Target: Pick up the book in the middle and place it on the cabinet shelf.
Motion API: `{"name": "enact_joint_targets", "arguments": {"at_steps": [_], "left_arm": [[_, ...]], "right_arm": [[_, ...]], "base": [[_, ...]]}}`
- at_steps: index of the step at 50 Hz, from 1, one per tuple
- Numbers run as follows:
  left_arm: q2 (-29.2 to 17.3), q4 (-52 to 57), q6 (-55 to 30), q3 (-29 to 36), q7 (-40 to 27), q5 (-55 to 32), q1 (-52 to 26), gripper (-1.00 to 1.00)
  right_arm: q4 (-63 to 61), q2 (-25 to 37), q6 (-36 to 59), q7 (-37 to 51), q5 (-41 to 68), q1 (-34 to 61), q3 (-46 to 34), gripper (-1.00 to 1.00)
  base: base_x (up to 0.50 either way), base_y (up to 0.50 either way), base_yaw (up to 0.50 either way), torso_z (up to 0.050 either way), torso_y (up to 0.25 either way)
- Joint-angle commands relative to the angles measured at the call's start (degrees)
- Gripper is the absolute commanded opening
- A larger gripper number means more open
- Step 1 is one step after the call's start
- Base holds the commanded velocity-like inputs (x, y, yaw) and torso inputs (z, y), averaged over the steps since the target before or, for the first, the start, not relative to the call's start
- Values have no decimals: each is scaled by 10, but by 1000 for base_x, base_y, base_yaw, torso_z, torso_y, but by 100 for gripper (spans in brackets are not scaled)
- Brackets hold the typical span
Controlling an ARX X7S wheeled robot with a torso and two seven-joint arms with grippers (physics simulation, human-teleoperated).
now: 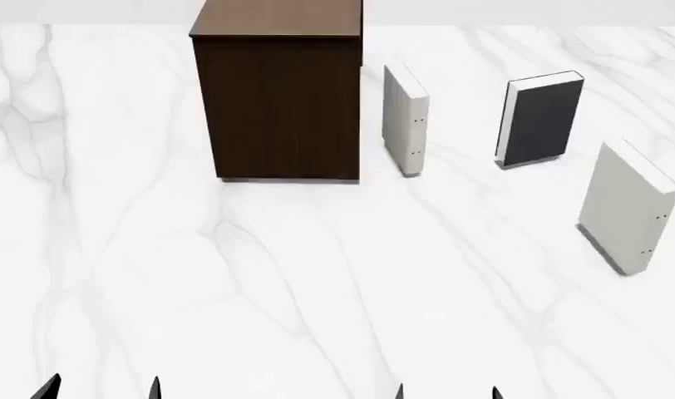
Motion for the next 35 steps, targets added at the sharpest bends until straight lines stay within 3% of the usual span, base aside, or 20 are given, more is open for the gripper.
{"name": "enact_joint_targets", "arguments": {"at_steps": [1, 9, 10, 13, 24, 35], "left_arm": [[-9, 11, -7, 11, -11, -9, 3, 100], [-25, 0, -8, 32, -33, -9, 0, 100], [-7, -4, -25, 14, -19, 23, -3, 100], [-15, -4, -31, 25, -34, 25, -6, 100], [-27, 11, -44, 32, -52, 3, -2, 100], [-41, 177, -118, 43, -71, 2, 15, 100]], "right_arm": [[-2, 9, 8, 13, 4, -1, -13, 100], [-6, 23, 15, 33, 14, 0, -30, 100], [-8, 6, 18, 13, -4, 0, -9, 100], [-4, 14, 17, 47, -38, -1, -29, 100], [-6, 28, 21, 61, -9, -3, -40, 100], [-179, 40, 106, 77, 5, -14, -44, 100]], "base": [[0, 0, 0, 0, 0], [0, 0, 0, 0, 0], [0, 0, 0, 0, 0], [0, 0, 0, 0, 0], [0, 0, 0, 0, 0], [0, 0, 0, 0, 0]]}}
